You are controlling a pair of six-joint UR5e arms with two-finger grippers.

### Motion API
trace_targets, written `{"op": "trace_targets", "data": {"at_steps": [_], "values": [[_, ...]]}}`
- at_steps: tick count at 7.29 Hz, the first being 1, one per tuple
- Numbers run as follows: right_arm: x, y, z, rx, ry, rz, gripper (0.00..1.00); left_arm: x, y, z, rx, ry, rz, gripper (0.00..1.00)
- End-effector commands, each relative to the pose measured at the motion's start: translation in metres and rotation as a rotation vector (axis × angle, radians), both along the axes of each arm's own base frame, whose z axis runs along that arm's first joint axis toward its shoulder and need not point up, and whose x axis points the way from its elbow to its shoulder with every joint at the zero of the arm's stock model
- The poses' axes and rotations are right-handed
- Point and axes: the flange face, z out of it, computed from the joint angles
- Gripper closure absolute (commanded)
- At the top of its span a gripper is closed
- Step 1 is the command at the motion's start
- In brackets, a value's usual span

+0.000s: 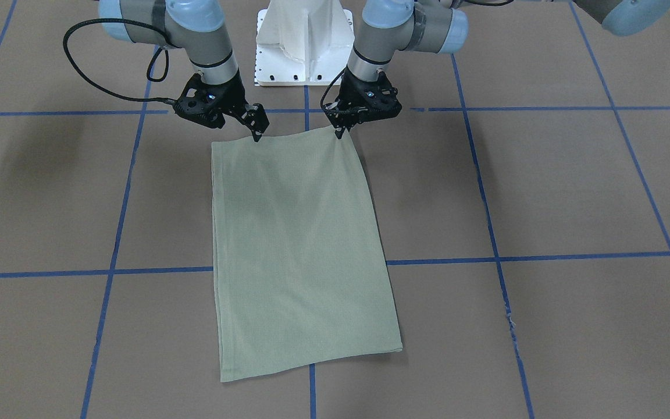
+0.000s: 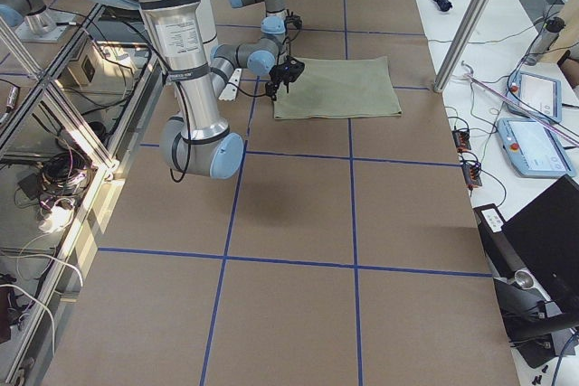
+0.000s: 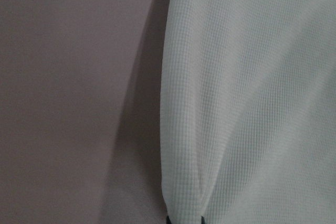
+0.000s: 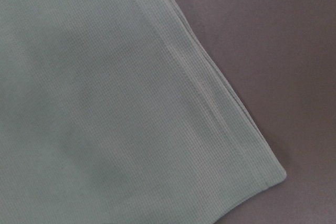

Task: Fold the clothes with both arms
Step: 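Move the right gripper to the shirt's other near corner and grasp both corners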

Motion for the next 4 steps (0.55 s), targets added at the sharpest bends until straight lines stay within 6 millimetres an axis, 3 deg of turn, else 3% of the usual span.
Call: {"op": "trace_targets", "data": {"at_steps": [1,3,4], "values": [[-0.016,0.002,0.018,-0.014,0.037,-0.011,0.00,0.000,0.000,-0.001,0.002,0.003,0.000,1.00],[-0.025,0.000,0.025,-0.015,0.057,-0.015,0.00,0.000,0.000,-0.001,0.002,0.003,0.000,1.00],[-0.036,0.000,0.019,-0.016,0.054,-0.017,0.00,0.000,0.000,-0.001,0.002,0.004,0.000,1.00]]}}
